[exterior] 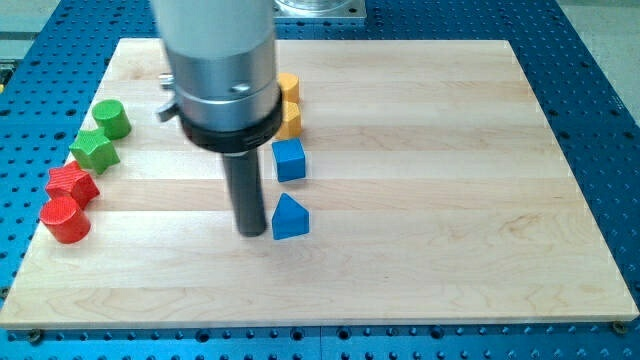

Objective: Place blue blocks and green star in a horizontal line

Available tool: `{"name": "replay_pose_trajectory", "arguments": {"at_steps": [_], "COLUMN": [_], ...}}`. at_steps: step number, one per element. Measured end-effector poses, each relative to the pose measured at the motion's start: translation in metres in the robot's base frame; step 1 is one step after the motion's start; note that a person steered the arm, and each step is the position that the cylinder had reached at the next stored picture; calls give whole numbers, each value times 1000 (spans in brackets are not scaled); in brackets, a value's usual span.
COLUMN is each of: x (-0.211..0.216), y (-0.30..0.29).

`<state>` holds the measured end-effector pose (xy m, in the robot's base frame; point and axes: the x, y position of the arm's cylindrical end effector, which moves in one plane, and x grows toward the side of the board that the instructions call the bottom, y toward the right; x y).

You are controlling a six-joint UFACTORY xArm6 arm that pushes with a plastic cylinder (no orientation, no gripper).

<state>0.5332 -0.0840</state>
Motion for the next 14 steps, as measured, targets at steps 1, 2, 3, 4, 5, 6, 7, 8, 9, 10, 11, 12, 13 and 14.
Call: {"name": "replay_pose_trajectory", "arguments": {"at_steps": [1,2,3,4,5,6,7,8,9,10,11,12,13,14], "x": [20,-23,-41,-41,-33,-58,-80,-56,-37,-25,-4,31,40,47], "y": [15,56,102,107,120,141,151,151,151,151,143,71,20,-24]}}
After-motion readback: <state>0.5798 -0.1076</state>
